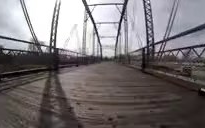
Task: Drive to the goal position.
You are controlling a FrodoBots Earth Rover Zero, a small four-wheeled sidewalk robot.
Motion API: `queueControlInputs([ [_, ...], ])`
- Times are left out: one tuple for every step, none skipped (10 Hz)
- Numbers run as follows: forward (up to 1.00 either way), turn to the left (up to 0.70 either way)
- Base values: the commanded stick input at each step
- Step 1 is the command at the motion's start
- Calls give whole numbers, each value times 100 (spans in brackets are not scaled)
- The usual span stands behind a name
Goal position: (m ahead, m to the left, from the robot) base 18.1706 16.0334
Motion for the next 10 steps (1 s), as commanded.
queueControlInputs([
  [100, -3],
  [100, -12],
  [100, -25],
  [100, -36],
  [100, -32],
  [100, -12],
  [100, 0],
  [100, 0],
  [100, 0],
  [100, 0],
])
